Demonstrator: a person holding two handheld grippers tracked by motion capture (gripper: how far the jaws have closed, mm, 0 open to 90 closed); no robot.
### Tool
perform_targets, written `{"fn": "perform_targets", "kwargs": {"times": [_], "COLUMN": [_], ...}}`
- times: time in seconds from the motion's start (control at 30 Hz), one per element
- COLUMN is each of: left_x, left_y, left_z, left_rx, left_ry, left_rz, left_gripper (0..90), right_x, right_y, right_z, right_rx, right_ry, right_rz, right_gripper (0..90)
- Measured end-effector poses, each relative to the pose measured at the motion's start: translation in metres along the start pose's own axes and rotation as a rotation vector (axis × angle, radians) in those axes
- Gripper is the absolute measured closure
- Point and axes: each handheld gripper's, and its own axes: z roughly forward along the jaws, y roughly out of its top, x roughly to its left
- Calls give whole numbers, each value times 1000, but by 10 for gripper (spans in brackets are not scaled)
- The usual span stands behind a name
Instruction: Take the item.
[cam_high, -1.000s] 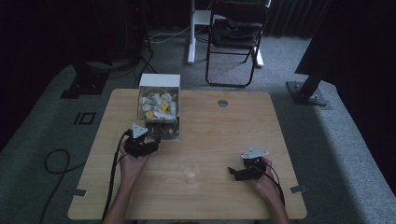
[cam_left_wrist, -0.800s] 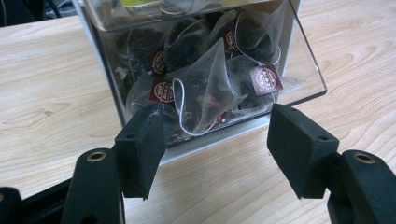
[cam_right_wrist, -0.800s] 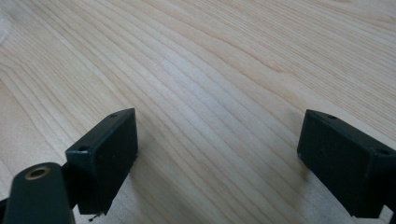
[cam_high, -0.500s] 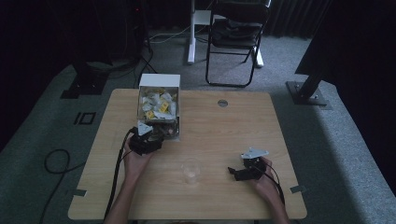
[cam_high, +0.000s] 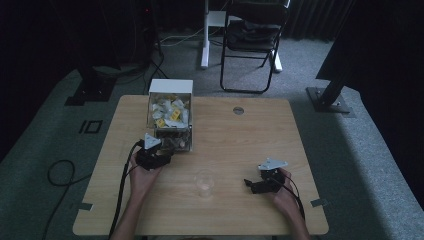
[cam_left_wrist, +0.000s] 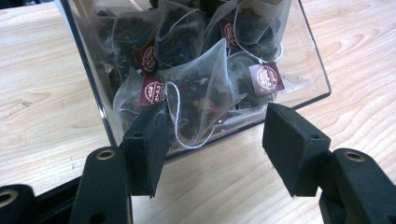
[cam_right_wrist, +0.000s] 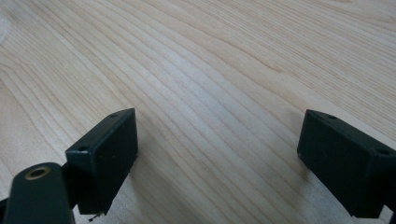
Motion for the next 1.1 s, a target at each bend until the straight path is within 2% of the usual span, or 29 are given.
{"fn": "perform_targets", "kwargs": {"times": [0.23,0.33,0.57,0.77,1.03,1.1], "left_x": [-4,-5,-7,-5,-5,-2], "left_y": [-3,-2,9,14,16,17], "left_z": [-9,-11,-12,-9,-5,-5], "left_rx": [5,6,-30,-36,-30,-22], "left_ry": [-8,-5,17,46,47,44], "left_rz": [9,-3,-2,-11,-11,-21], "left_gripper": [428,434,449,550,647,710], "right_x": [0,0,0,0,0,0], "right_y": [0,0,0,0,0,0], "right_z": [0,0,0,0,0,0], "right_rx": [0,0,0,0,0,0], "right_ry": [0,0,0,0,0,0], "right_rz": [0,0,-1,0,0,0], "right_gripper": [121,121,121,121,121,121]}}
